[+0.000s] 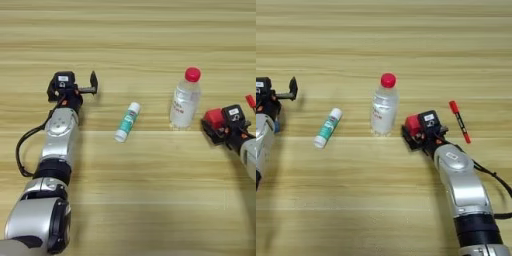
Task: Move the objects on the table
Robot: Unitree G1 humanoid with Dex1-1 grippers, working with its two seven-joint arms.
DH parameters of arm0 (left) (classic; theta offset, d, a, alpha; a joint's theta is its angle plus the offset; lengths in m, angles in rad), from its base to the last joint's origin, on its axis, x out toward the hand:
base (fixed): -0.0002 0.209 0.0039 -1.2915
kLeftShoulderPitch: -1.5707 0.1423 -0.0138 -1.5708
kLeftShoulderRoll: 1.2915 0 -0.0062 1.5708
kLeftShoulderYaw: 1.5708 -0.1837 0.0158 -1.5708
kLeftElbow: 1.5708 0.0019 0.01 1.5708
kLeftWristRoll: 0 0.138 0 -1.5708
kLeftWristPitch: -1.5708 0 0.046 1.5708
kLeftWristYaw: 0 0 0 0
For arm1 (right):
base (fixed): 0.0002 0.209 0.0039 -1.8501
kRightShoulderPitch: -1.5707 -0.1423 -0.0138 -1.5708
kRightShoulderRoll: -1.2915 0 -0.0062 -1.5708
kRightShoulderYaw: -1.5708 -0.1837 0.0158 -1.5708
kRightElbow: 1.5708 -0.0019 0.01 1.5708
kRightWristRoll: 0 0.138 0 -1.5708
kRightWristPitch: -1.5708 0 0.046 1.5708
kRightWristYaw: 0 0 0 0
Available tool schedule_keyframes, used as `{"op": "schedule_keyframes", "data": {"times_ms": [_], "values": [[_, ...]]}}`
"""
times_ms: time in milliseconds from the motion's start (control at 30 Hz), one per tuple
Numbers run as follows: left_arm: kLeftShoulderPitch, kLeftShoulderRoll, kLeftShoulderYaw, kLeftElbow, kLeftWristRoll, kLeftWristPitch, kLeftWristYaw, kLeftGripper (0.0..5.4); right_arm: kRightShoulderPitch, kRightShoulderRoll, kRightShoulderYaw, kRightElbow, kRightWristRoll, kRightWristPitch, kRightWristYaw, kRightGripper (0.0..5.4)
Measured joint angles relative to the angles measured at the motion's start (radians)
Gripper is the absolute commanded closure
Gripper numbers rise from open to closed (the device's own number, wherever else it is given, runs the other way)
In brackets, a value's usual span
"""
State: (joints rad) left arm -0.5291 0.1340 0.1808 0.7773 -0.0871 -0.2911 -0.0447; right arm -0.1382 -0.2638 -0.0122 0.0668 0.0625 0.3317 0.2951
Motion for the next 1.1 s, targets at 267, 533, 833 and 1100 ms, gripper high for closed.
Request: {"op": "schedule_keyframes", "data": {"times_ms": [267,533,833,1100], "values": [[0.000,0.000,0.000,0.000,0.000,0.000,0.000,0.00,0.000,0.005,-0.022,-0.035,0.024,-0.039,-0.002,0.30],[0.000,0.000,-0.001,0.000,0.000,0.000,0.000,0.00,-0.001,0.001,-0.057,-0.049,0.021,-0.078,-0.028,0.01],[0.000,0.000,-0.002,0.000,0.000,0.000,0.001,0.00,-0.011,-0.035,-0.115,-0.056,0.014,-0.085,-0.054,0.01],[0.000,-0.001,-0.001,0.000,0.000,0.000,0.001,0.00,-0.045,-0.111,-0.193,0.074,-0.023,-0.086,-0.117,0.01]]}}
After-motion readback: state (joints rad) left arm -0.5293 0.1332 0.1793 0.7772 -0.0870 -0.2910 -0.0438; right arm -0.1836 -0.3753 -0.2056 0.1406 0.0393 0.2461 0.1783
